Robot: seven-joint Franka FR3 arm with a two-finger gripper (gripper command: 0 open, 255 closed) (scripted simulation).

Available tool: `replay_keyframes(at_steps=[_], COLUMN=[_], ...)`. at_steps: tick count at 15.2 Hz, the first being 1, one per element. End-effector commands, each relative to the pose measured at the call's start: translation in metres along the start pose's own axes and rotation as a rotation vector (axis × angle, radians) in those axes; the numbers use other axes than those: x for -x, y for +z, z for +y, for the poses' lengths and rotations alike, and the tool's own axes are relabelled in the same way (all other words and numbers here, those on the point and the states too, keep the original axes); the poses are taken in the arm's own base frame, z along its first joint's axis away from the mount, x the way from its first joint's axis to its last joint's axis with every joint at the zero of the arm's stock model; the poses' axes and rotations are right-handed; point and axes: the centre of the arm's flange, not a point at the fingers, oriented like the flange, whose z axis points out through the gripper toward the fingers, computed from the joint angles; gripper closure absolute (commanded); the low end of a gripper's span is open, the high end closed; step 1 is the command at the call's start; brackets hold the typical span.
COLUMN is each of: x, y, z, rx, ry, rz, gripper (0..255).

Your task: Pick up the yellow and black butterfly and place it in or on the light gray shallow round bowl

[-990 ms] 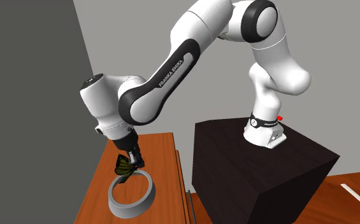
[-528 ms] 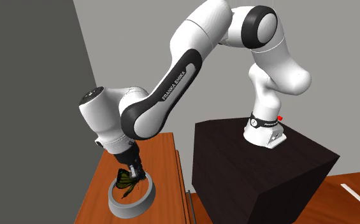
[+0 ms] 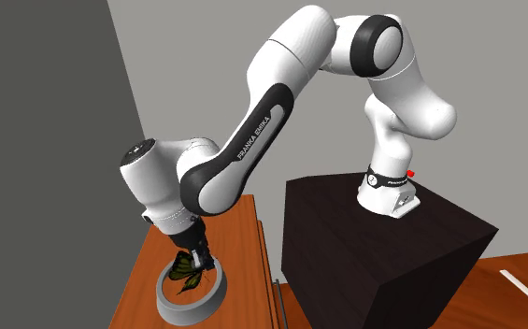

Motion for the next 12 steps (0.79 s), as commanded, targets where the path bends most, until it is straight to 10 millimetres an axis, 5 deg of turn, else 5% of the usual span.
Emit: replay_keyframes(at_steps=[1, 3, 4, 9, 12], x=[0.0, 0.0, 0.0, 0.0, 0.0], y=[0.003, 0.003, 0.003, 0.003, -0.037], z=[0.0, 0.0, 0.0, 0.0, 0.0], rx=[0.0, 0.0, 0.0, 0.0, 0.0], ry=[-0.001, -0.001, -0.001, -0.001, -0.001], rz=[-0.002, -0.002, -0.002, -0.002, -0.002], gripper=[255, 255, 0, 0, 0])
